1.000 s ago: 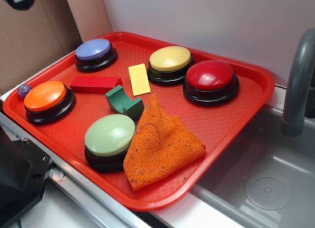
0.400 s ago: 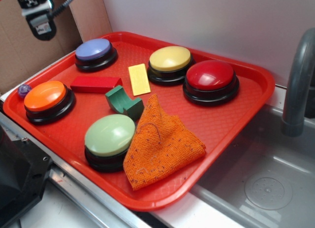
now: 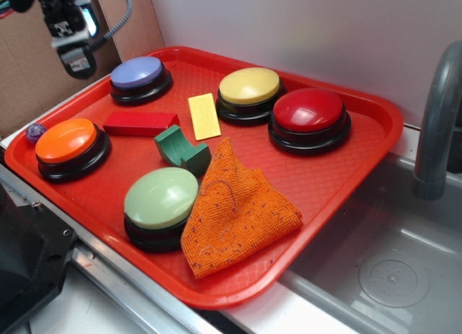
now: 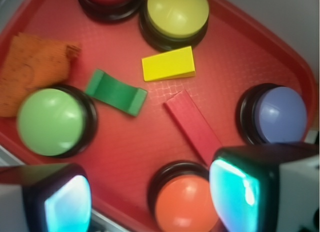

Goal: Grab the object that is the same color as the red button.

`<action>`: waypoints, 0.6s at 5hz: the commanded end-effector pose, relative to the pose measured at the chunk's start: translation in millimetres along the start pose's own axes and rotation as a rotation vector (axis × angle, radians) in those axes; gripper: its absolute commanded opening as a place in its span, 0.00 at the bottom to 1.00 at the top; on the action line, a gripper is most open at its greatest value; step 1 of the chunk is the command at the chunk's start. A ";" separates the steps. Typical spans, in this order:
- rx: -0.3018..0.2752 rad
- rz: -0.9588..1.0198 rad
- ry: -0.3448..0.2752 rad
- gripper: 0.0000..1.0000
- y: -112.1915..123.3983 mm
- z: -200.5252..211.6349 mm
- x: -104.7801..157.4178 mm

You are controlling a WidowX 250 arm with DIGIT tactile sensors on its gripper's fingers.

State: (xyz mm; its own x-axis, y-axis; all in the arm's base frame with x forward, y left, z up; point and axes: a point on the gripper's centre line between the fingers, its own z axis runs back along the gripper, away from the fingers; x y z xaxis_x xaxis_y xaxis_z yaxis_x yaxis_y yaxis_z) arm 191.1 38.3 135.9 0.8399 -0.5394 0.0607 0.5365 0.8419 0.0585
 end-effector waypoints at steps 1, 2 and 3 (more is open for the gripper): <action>0.004 -0.157 -0.001 1.00 27.7 -49.0 18.9; 0.002 -0.269 0.001 1.00 30.9 -75.3 28.3; -0.020 -0.354 0.033 1.00 35.9 -94.1 28.6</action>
State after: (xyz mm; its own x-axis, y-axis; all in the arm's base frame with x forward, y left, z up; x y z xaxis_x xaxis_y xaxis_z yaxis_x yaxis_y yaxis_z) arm 232.5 55.4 36.4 0.6100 -0.7924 -0.0059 0.7924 0.6100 0.0010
